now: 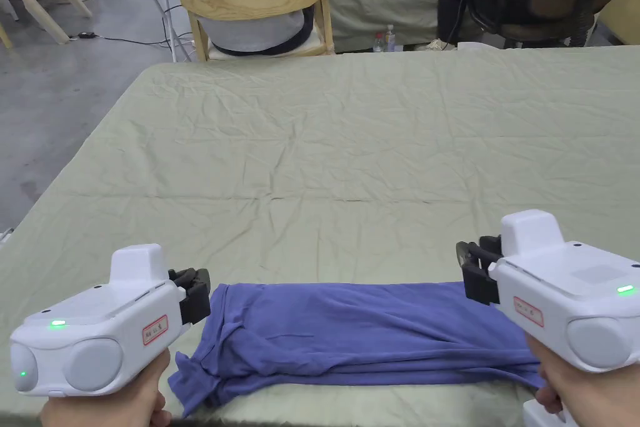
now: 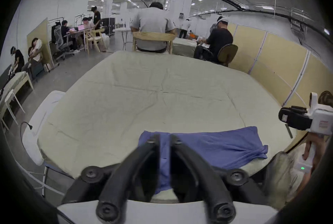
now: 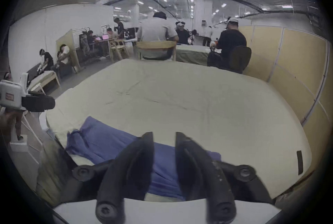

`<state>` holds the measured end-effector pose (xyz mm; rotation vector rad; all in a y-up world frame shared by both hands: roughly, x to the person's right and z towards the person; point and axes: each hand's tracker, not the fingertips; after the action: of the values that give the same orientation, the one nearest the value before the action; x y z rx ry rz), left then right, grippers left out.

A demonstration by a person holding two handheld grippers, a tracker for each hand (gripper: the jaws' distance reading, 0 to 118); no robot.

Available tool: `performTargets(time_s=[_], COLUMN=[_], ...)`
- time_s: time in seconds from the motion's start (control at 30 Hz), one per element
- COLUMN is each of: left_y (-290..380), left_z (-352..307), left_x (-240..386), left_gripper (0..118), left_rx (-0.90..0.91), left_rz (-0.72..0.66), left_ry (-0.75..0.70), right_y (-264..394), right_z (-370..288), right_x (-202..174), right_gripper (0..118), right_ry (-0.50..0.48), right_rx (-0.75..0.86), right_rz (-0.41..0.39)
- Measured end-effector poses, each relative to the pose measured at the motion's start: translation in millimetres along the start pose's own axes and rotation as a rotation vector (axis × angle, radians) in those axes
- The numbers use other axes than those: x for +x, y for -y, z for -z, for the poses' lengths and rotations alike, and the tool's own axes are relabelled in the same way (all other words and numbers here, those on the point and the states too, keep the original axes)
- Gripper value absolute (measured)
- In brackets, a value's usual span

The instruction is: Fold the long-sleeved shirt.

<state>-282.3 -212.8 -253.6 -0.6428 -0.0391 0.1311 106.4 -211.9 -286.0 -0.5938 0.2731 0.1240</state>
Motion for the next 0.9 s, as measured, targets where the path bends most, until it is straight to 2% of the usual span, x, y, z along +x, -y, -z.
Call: performTargets(time_s=[0.03, 0.1, 0.17, 0.27, 0.5, 0.63, 0.83, 0.87, 0.9], left_y=[2, 5, 6, 5, -6, -5, 6, 7, 8], left_z=[0, -2, -2, -1, 38, 74, 114, 116, 119], left_x=[-1, -1, -2, -9, -71, -102, -128, -131, -135], left_gripper=[3, 0, 0, 0, 0, 0, 1, 6, 18], left_rx=[0.000, -0.029, -0.031, -0.050, -0.253, -0.392, -0.472, -0.468, -0.444], left_rz=[-0.021, -0.046, -0.037, -0.013, -0.138, -0.138, -0.174, -0.182, -0.203], left_ry=[0.020, 0.092, 0.089, 0.093, 0.317, 0.439, 0.453, 0.469, 0.485], right_y=[1, 4, 3, 2, -1, -2, -3, -3, -3], right_z=[1, 3, 5, 8, 25, 37, 55, 59, 62], right_x=[-4, -9, -12, -15, -22, -32, -54, -57, -59], right_gripper=[5, 1, 1, 1, 1, 1, 1, 1, 1], right_ry=[-0.010, -0.044, -0.083, -0.070, -0.090, -0.109, -0.124, -0.127, -0.128], right_rx=[0.002, 0.020, -0.007, -0.024, -0.080, -0.110, -0.165, -0.174, -0.182], right_rz=[-0.001, 0.011, 0.005, -0.033, -0.053, -0.051, -0.079, -0.086, -0.091])
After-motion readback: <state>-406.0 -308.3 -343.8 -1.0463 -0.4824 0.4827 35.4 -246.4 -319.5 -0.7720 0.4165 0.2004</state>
